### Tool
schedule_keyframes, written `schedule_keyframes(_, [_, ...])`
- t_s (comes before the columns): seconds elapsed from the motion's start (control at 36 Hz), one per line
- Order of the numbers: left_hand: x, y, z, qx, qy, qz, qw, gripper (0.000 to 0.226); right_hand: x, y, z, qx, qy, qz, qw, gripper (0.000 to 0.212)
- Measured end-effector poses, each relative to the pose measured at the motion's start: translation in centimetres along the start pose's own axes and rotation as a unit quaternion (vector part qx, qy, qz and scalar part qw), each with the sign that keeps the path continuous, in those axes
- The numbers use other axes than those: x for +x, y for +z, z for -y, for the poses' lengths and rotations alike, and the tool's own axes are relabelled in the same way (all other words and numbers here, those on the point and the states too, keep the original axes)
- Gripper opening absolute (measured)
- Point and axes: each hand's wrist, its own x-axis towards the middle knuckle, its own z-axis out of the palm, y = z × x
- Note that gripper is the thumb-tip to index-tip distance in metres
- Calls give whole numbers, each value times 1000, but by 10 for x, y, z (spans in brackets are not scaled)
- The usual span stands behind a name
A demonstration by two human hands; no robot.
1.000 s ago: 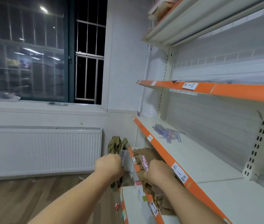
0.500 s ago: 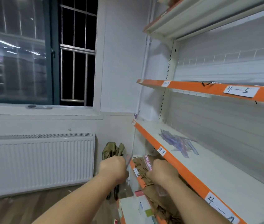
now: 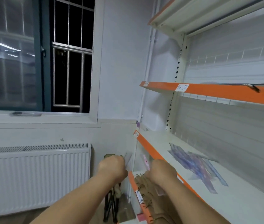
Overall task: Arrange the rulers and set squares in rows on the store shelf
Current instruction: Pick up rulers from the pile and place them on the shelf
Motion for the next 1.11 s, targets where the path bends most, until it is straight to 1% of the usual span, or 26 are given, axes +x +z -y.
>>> schedule_keyframes(0.06, [20,-1,-3,-2,16,-3,1000,46,21,-2,-6,7,-2,-18,1000,12])
schedule_keyframes(0.11, [41,1,-6,-8,22,4,1000,54,39,-2,-13,15,-1,-27,1000,11])
schedule_keyframes(0.17, [59,3,-11,-12,20,7,1000,50,54,1,-21,23,6,-21,999,13])
schedule_keyframes(0.22, [73,3,-18,-8,35,6,999,52,65,2,-29,24,21,-18,999,18])
schedule_keyframes(0.28, [87,4,-25,-9,53,7,999,50,75,0,-37,12,30,-27,999,13])
schedule_keyframes(0.33, [101,4,-33,-14,62,8,998,46,83,-3,-47,5,47,-30,998,14])
schedule_keyframes(0.39, [115,5,-44,-15,91,13,996,53,91,-3,-58,0,67,-22,998,17])
schedule_keyframes(0.42, [123,6,-49,-13,106,17,994,57,95,-2,-65,-1,76,-22,997,13])
schedule_keyframes(0.44, [130,7,-54,-19,116,16,993,57,99,-1,-71,2,86,-24,996,10])
schedule_keyframes(0.5, [145,11,-66,-29,129,14,991,47,105,0,-84,7,106,-30,994,26])
schedule_keyframes(0.53, [152,13,-73,-37,135,13,990,42,107,-1,-89,7,116,-31,993,30])
schedule_keyframes(0.56, [159,16,-79,-45,143,12,989,37,108,-2,-95,8,129,-31,991,25])
schedule_keyframes(0.58, [167,17,-86,-49,152,13,987,33,111,-2,-102,5,147,-27,989,13])
schedule_keyframes(0.61, [172,18,-91,-50,157,14,986,30,112,-3,-106,9,163,-28,986,8])
schedule_keyframes(0.64, [180,19,-99,-43,173,18,984,29,116,-3,-113,15,187,-32,982,14])
schedule_keyframes(0.69, [194,21,-111,-26,207,19,978,30,123,-6,-123,13,218,-22,976,16])
schedule_keyframes(0.75, [213,22,-126,-23,238,18,971,31,128,-14,-131,14,266,-6,964,28])
schedule_keyframes(0.81, [230,20,-139,-20,278,22,960,36,129,-22,-138,20,313,7,949,33])
schedule_keyframes(0.86, [242,17,-153,-16,331,40,943,46,128,-25,-146,22,352,-18,935,32])
schedule_keyframes(0.89, [248,17,-159,-12,348,44,936,47,126,-26,-149,21,367,-34,929,32])
schedule_keyframes(1.0, [274,24,-183,9,360,45,932,32,120,-26,-158,26,427,-56,902,33])
schedule_keyframes(1.11, [287,32,-201,18,413,37,910,29,114,-19,-162,26,484,-60,872,32])
